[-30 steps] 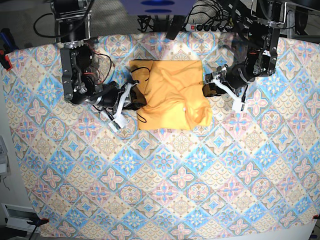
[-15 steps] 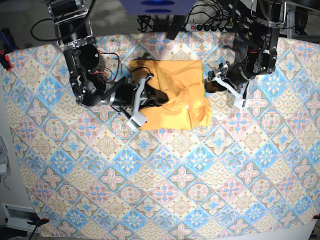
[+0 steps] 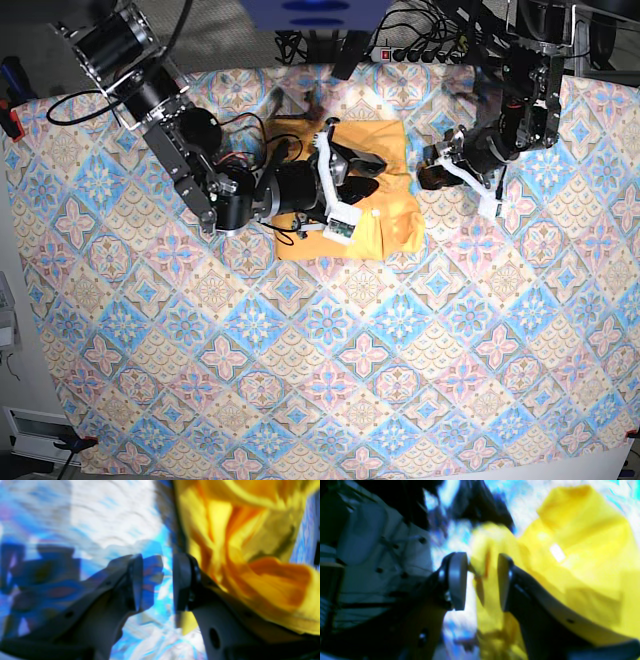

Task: Fold the T-shirt properly
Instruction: 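Tuck and flatten the folded layers with the right gripper, then pull the right gripper out from under the folded bundle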

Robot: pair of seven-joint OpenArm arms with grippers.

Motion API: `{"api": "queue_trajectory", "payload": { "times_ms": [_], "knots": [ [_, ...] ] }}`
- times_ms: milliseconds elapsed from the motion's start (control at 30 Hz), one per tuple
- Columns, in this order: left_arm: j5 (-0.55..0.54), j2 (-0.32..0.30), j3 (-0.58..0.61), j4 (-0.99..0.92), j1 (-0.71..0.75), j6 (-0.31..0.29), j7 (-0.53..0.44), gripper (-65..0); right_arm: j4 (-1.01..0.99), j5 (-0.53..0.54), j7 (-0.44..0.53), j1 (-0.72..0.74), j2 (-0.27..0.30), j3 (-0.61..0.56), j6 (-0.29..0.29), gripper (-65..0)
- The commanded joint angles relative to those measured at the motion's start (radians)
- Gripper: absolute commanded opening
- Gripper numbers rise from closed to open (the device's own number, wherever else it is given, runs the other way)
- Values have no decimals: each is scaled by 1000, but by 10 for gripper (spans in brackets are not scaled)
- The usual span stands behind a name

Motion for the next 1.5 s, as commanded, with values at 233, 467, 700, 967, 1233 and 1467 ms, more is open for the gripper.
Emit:
{"api": "queue_trajectory", "payload": {
  "times_ms": [233,467,700,967,1233,1467],
  "knots": [
    [-14,-13,-64,18,-7,-9,-9,-449,10,-76,22,-34,8,175,-13,-433],
    [-17,-7,-64,20,-7,-9,-9,-450,-26,-76,24,-99,-27,430,-12,-433],
    [-19,-7,-65,77,8,-9,-14,-450,-119,-78,24,-97,-73,442,-12,-472],
    [-17,18,-73,258,64,-9,-9,-450,-121,-79,24,-45,-110,427,-9,-573],
    [-7,21,39,256,61,-9,-14,-450,-170,-79,25,75,-115,241,-9,-575],
    [-5,24,42,213,47,-9,-9,-450,-340,-79,83,173,-167,106,-7,-573]
  ]
}}
